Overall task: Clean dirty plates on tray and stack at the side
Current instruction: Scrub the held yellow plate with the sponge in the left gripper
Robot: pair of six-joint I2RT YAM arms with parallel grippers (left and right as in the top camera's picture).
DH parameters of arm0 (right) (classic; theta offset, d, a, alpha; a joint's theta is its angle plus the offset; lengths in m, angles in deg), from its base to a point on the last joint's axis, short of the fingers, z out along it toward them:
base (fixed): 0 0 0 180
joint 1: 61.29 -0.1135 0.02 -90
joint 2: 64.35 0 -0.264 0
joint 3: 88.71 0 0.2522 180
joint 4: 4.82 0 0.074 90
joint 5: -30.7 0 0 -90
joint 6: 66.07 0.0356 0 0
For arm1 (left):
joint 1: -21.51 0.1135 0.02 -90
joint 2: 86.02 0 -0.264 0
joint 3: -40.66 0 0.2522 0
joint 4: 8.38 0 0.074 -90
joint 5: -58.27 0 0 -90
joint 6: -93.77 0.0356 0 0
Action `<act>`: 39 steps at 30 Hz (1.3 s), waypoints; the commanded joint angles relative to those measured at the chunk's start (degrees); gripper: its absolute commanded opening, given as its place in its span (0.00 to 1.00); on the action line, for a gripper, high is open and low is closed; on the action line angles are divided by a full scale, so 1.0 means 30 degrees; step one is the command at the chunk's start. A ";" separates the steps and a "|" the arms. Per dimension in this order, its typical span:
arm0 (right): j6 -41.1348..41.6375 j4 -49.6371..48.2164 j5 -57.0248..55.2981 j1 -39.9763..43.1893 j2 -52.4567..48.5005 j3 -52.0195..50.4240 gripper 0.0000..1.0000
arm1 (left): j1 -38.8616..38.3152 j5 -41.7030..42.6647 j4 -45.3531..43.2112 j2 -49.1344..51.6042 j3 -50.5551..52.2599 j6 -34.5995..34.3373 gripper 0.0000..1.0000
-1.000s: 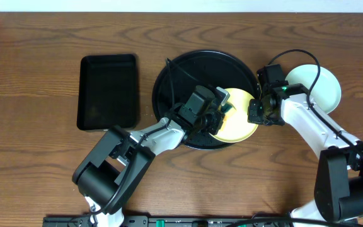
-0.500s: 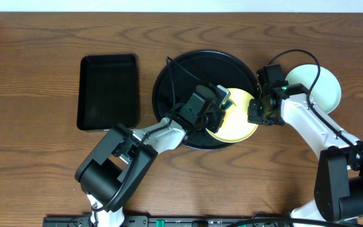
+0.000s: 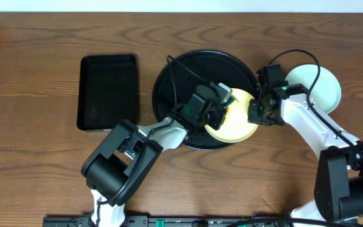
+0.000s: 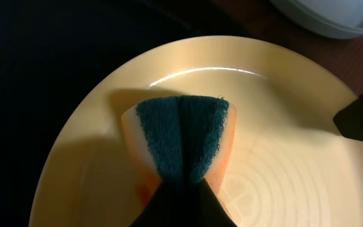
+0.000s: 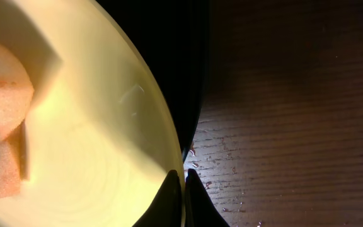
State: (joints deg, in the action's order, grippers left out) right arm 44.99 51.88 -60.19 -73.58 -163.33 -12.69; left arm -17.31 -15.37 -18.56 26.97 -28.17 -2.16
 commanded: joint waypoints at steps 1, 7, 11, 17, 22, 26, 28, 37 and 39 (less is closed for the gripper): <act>0.0036 0.0095 -0.0066 -0.0233 0.0022 -0.0175 0.01 | 0.0102 -0.0408 -0.0029 0.0954 -0.0102 0.0328 0.08; 0.0029 0.0095 -0.0066 -0.0233 0.0022 -0.0175 0.01 | 0.0641 -0.0386 -0.0794 0.0954 -0.0102 0.0321 0.08; 0.0036 0.0073 -0.0131 -0.0233 0.0022 -0.0175 0.01 | 0.0758 -0.0080 -0.0896 0.0954 -0.0102 0.0313 0.08; 0.0036 0.0029 -0.0124 -0.0233 0.0022 -0.0175 0.01 | 0.0765 -0.0109 -0.1071 0.0954 -0.0102 0.0321 0.08; 0.0036 0.0029 -0.0124 -0.0233 0.0022 -0.0175 0.01 | 0.0758 -0.0102 -0.1508 0.0954 -0.0102 0.0313 0.08; 0.0036 0.0007 -0.0124 -0.0233 0.0022 -0.0175 0.01 | 0.0765 -0.0102 -0.1676 0.0969 -0.0102 0.0313 0.08; 0.0036 0.0000 -0.0124 -0.0233 0.0022 -0.0175 0.01 | 0.0765 -0.0109 -0.1843 0.0998 -0.0102 0.0313 0.08; 0.0044 -0.0044 -0.0124 -0.0233 0.0022 -0.0175 0.01 | 0.0758 -0.0102 -0.3585 0.2142 -0.0102 0.0160 0.08; 0.0044 -0.0051 -0.0124 -0.0233 0.0022 -0.0175 0.01 | 0.0765 -0.0102 -0.4102 0.2346 -0.0102 0.0015 0.08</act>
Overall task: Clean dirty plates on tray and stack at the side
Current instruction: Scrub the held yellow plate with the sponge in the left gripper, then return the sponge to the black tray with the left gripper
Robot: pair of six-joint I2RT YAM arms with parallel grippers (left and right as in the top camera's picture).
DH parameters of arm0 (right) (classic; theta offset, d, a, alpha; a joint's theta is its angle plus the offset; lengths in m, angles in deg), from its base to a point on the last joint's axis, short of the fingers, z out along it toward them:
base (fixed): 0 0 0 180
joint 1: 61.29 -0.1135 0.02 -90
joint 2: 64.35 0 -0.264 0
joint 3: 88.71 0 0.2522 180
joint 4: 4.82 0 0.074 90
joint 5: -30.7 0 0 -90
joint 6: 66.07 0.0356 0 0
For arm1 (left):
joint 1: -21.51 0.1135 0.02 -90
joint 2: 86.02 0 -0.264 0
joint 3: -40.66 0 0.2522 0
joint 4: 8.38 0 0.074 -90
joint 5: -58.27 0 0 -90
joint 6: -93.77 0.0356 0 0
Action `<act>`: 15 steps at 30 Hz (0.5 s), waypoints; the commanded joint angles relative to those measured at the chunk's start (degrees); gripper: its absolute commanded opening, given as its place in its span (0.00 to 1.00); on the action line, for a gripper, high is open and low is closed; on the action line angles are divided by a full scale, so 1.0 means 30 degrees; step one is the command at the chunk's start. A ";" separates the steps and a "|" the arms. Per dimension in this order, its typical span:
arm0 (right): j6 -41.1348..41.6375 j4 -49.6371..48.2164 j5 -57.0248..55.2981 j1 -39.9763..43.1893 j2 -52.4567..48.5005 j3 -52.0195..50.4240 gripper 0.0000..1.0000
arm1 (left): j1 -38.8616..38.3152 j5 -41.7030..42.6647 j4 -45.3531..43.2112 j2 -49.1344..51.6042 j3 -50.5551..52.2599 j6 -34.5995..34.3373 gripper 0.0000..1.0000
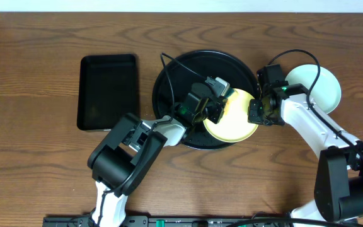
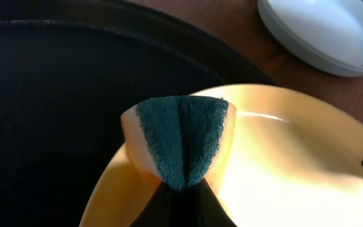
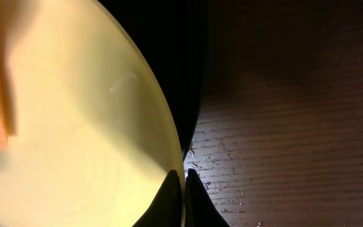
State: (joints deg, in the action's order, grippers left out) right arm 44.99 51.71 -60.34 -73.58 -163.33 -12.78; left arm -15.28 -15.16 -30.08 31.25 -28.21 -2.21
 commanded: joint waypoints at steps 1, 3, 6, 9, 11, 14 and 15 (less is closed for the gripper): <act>0.0044 0.0000 -0.0073 -0.0233 0.0022 -0.0146 0.01 | 0.0080 -0.0175 -0.0452 0.0918 -0.0095 0.0029 0.08; 0.0044 -0.0029 -0.0066 -0.0233 0.0022 -0.0146 0.01 | 0.0087 -0.0168 -0.1217 0.0918 -0.0168 -0.0117 0.08; 0.0044 -0.0044 -0.0073 -0.0233 0.0022 -0.0146 0.01 | 0.0087 -0.0168 -0.1800 0.0918 -0.0627 -0.0124 0.08; 0.0044 -0.0044 -0.0073 -0.0233 0.0022 -0.0146 0.01 | 0.0087 -0.0175 -0.1814 0.0918 -0.1435 -0.0255 0.08; 0.0044 -0.0051 -0.0073 -0.0233 0.0022 -0.0146 0.01 | 0.0109 -0.0168 -0.1821 0.0911 -0.1996 -0.0248 0.08; 0.0044 -0.0051 -0.0073 -0.0233 0.0022 -0.0146 0.01 | 0.0372 0.1071 -0.1785 0.0452 -0.3118 -0.0277 0.08; 0.0044 -0.0051 -0.0073 -0.0233 0.0022 -0.0146 0.01 | 0.0452 0.1370 -0.1741 0.0233 -0.3286 -0.0415 0.08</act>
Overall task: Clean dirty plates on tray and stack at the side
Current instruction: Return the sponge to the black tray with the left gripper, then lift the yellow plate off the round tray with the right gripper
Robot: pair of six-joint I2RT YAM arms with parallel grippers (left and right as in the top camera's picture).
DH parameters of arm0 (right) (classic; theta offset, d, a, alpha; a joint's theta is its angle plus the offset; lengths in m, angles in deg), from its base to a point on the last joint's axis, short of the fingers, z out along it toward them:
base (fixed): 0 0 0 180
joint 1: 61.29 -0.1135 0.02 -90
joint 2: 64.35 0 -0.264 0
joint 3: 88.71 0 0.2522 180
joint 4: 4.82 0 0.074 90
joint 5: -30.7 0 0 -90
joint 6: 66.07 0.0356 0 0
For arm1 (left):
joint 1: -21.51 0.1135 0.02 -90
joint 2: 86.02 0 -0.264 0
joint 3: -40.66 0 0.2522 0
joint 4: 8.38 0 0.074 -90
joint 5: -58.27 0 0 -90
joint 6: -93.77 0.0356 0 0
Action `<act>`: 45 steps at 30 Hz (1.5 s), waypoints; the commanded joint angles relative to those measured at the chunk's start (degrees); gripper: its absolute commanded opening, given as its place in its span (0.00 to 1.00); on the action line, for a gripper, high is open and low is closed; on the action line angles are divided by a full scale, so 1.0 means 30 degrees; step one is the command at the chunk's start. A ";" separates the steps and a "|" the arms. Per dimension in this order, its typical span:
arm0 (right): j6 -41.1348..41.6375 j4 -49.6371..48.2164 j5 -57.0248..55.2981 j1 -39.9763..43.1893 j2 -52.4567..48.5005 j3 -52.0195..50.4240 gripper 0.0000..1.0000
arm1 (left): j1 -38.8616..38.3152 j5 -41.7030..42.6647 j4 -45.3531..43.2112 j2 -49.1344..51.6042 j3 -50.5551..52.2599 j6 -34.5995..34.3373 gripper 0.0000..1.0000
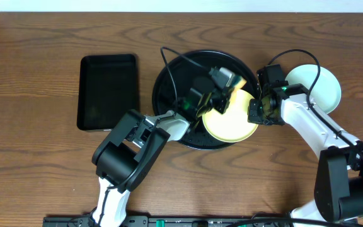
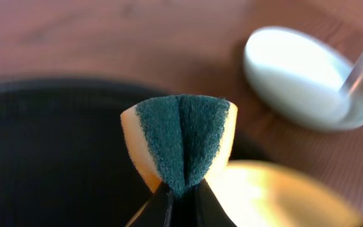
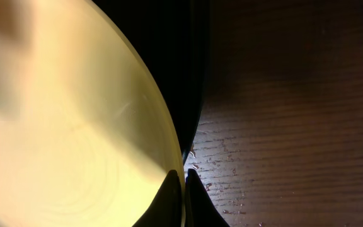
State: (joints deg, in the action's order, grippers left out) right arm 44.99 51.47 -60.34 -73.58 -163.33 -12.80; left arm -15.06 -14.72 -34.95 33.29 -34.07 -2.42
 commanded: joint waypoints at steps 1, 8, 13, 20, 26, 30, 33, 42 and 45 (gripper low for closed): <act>0.0044 0.0029 -0.0073 -0.0233 0.0022 -0.0138 0.01 | 0.0627 0.1581 0.0175 -0.1042 -0.1639 -0.0954 0.08; 0.0029 0.0022 -0.0146 -0.0233 0.0022 -0.0138 0.01 | 0.3016 0.1443 0.4583 -0.5326 -0.1749 -0.1683 0.08; -0.0058 -0.0015 -0.0146 -0.0233 0.0022 -0.0138 0.01 | 0.6819 0.0262 1.0418 -0.7839 -0.1749 -0.1086 0.08; -0.0109 -0.0022 -0.0138 -0.0233 0.0022 -0.0138 0.01 | 1.1723 0.0080 1.6007 -0.8255 -0.1596 -0.1086 0.08; -0.0109 -0.0015 -0.0146 -0.0233 0.0022 -0.0138 0.01 | 1.3894 -0.2025 1.8469 -0.7883 -0.0947 -0.0357 0.08; -0.0306 -0.0044 -0.0146 -0.0233 0.0022 -0.0138 0.01 | 1.3923 -0.2557 1.8731 -0.7220 -0.0947 0.0095 0.08; -0.0328 -0.0051 -0.0153 -0.0233 0.0022 -0.0138 0.01 | 1.3923 -0.2565 1.8870 -0.6557 -0.0947 0.0131 0.08; -0.1311 -0.0495 -0.0138 -0.0226 0.0036 -0.0066 0.01 | 1.3923 -0.3009 1.8702 -0.6237 -0.0947 0.0707 0.75; -0.1326 -0.0175 -0.0131 -0.0233 0.0474 0.0692 0.01 | 1.3923 -0.3009 1.8629 -0.6237 -0.0947 0.0699 0.80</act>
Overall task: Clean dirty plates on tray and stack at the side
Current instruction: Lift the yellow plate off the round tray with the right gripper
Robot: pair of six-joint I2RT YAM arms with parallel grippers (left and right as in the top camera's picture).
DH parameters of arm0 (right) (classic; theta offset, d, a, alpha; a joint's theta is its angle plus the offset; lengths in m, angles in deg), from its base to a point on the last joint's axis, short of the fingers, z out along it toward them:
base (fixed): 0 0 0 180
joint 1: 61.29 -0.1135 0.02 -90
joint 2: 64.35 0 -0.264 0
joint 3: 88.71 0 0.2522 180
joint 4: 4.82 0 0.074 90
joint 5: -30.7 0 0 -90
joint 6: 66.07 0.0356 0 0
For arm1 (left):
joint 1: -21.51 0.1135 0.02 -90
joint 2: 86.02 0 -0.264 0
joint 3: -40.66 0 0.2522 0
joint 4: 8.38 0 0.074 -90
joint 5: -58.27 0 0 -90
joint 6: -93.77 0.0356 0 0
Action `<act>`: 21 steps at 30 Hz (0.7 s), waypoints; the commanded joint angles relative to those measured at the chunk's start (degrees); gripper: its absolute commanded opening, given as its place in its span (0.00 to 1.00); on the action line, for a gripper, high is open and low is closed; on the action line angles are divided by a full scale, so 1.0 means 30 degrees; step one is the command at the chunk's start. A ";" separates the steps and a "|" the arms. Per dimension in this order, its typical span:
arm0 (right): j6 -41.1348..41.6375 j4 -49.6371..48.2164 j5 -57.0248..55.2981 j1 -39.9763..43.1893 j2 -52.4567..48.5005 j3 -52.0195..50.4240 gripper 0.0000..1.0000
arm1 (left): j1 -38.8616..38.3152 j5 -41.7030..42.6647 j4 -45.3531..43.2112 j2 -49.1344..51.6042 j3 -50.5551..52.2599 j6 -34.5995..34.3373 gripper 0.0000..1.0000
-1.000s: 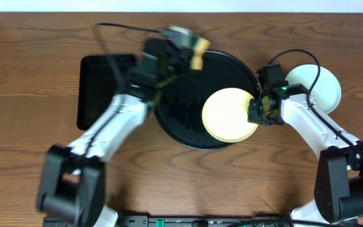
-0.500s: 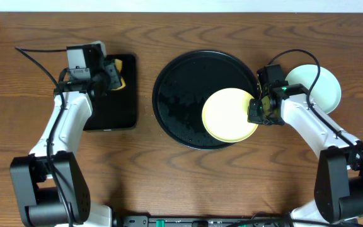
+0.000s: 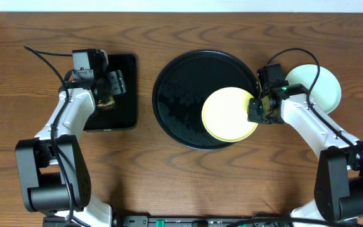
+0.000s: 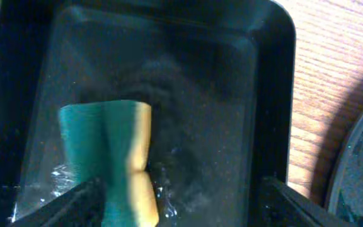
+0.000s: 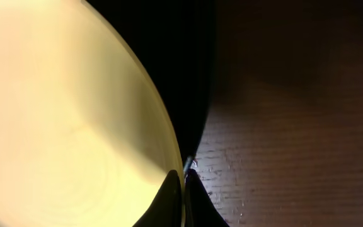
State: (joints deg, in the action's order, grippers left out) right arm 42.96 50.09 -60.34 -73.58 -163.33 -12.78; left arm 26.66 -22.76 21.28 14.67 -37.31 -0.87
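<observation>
A pale yellow plate (image 3: 229, 115) lies on the right part of the round black tray (image 3: 175, 94). My right gripper (image 3: 255, 111) is shut on the plate's right rim, and the right wrist view shows its fingertips (image 5: 183, 183) pinching the plate's edge (image 5: 74, 113). Over the rectangular black tray (image 3: 121, 110) at the left, my left gripper (image 3: 106, 88) is open. The green and yellow sponge (image 4: 109, 164) lies wet on that tray's floor between the wide-spread fingers (image 4: 84, 192), held by neither.
A white plate (image 3: 323, 85) sits on the wooden table to the right of the round tray, just behind my right arm. Water drops speckle the table by the round tray's edge (image 5: 197, 94). Bare wood lies between the two trays.
My left gripper was above the round tray's far side, shut on the sponge. Now it is over the rectangular tray at the left, open, with the sponge lying in it. The right gripper still pinches the plate.
At first my left gripper pressed the sponge onto the yellow plate while the right one held the rim. Then the sponge was at the plate's far edge, then lifted above the tray. Now it lies let go in the rectangular tray, and the plate's face is bare.
</observation>
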 commanded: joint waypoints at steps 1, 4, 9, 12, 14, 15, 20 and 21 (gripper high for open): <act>-0.0648 0.0408 -0.0138 -0.0233 0.0612 0.0867 0.01 | 0.0015 -0.0313 -0.0102 -0.0029 0.0131 0.0182 0.81; -0.0656 0.1115 -0.0146 -0.0270 0.1727 0.2018 0.01 | 0.0015 -0.0306 -0.0022 -0.0022 0.0131 0.0182 0.83; -0.2310 0.0962 -0.0372 -0.0306 0.4299 0.2805 0.01 | 0.0015 -0.0306 -0.0022 -0.0022 0.0131 0.0182 0.85; -0.2878 0.0969 -0.2412 -0.0517 0.5304 0.2805 0.01 | 0.0015 -0.0306 -0.0022 -0.0022 0.0131 0.0182 0.86; -0.3096 0.0976 -0.4743 -0.1093 0.5727 0.2805 0.01 | 0.0015 -0.0306 -0.0022 -0.0022 0.0131 0.0182 0.86; -0.3089 0.0962 -0.6149 -0.1515 0.5894 0.2805 0.01 | 0.0015 -0.0306 -0.0022 -0.0022 0.0131 0.0182 0.86; -0.3075 0.0423 -1.4112 -0.6011 0.6025 0.2790 0.01 | 0.0015 -0.0306 -0.0022 -0.0022 0.0131 0.0182 0.87; -0.2900 0.0415 -1.6145 -0.7045 0.5909 0.2790 0.01 | 0.0015 -0.0306 -0.0022 -0.0022 0.0131 0.0182 0.89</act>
State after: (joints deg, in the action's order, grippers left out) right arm 34.52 51.62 -86.46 -86.02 -146.00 -4.93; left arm 26.66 -23.13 21.06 14.67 -37.31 -0.65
